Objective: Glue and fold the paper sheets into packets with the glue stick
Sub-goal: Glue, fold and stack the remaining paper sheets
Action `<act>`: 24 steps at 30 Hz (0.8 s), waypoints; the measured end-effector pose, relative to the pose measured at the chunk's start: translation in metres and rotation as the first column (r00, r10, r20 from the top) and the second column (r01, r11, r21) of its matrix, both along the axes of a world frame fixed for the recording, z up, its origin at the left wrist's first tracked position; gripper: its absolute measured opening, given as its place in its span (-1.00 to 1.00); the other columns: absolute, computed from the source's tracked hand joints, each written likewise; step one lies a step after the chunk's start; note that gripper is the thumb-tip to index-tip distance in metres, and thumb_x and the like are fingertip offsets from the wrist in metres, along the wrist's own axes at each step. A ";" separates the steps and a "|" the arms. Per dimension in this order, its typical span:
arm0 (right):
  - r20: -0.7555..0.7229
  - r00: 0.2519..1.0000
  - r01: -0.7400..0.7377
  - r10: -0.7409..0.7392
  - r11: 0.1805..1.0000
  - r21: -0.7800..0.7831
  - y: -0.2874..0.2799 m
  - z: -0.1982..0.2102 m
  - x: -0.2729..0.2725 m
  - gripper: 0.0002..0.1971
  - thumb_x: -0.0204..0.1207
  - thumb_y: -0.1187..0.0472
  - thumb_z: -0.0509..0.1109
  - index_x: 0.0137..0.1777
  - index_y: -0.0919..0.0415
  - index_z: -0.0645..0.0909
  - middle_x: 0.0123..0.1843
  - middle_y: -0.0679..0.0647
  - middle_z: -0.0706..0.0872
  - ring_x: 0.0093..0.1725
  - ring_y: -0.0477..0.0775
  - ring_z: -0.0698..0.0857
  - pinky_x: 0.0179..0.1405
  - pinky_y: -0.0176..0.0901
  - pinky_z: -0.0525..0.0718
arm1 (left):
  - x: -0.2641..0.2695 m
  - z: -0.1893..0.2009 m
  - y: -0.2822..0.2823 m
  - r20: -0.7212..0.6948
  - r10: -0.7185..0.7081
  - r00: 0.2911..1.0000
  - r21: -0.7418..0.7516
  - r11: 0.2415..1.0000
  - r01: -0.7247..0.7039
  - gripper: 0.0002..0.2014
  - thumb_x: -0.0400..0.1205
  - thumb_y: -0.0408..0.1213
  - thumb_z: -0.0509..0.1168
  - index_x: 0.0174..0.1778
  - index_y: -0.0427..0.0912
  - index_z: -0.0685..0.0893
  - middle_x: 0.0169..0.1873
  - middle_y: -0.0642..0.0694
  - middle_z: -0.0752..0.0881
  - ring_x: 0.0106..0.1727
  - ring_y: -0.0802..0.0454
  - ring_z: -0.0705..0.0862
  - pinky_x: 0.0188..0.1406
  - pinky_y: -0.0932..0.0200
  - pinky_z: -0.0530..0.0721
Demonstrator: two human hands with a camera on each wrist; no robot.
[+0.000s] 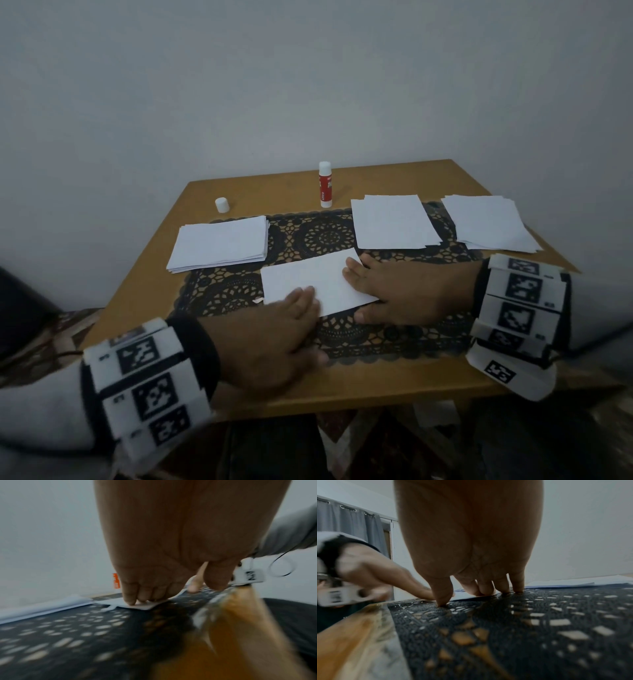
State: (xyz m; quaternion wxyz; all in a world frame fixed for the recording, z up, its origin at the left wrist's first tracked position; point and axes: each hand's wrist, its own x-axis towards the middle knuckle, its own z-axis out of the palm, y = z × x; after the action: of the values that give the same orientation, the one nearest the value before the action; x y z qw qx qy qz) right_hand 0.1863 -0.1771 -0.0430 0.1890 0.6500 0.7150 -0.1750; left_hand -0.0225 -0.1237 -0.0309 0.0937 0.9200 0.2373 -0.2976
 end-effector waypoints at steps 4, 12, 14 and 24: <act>-0.007 1.000 0.000 0.000 1.000 0.002 0.000 -0.002 0.001 -0.21 0.71 -0.23 0.00 0.72 0.13 -0.30 0.73 0.04 -0.33 0.71 0.05 -0.28 0.67 -0.05 -0.10 | -0.001 -0.002 0.002 -0.028 0.044 0.999 0.058 0.997 -0.042 -0.15 0.65 0.30 -0.13 0.63 -0.14 -0.38 0.61 -0.10 -0.42 0.65 0.01 -0.33 0.65 0.06 -0.15; -0.019 1.000 0.007 -0.007 1.000 -0.003 -0.002 0.001 0.001 -0.22 0.72 -0.22 0.01 0.72 0.11 -0.31 0.73 0.02 -0.34 0.72 0.03 -0.27 0.68 -0.04 -0.09 | -0.021 -0.008 0.007 -0.065 0.079 0.995 0.122 0.990 -0.071 -0.06 0.47 0.44 -0.32 0.57 -0.12 -0.48 0.57 -0.12 -0.48 0.61 0.00 -0.42 0.48 0.16 -0.34; -0.017 1.000 0.005 -0.005 1.000 0.001 -0.001 0.001 0.000 -0.22 0.72 -0.22 0.01 0.72 0.11 -0.30 0.73 0.02 -0.33 0.72 0.04 -0.26 0.68 -0.04 -0.09 | -0.022 -0.006 -0.005 -0.093 0.035 0.995 0.083 0.996 -0.028 -0.08 0.52 0.41 -0.28 0.57 -0.13 -0.50 0.54 -0.09 -0.52 0.60 0.00 -0.46 0.53 0.14 -0.37; -0.004 1.000 0.009 -0.009 1.000 0.002 0.000 0.000 -0.001 -0.22 0.71 -0.22 0.01 0.72 0.11 -0.30 0.74 0.03 -0.33 0.71 0.05 -0.27 0.67 -0.04 -0.09 | 0.001 -0.001 0.000 -0.021 0.025 0.999 0.097 0.995 -0.023 -0.16 0.64 0.32 -0.20 0.65 -0.17 -0.32 0.63 -0.15 -0.33 0.67 -0.04 -0.27 0.67 0.01 -0.13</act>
State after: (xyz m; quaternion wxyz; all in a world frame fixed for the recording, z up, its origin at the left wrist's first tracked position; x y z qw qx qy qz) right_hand 0.1855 -0.1775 -0.0430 0.1862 0.6528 0.7127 -0.1766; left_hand -0.0214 -0.1233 -0.0324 0.0499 0.9172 0.2636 -0.2947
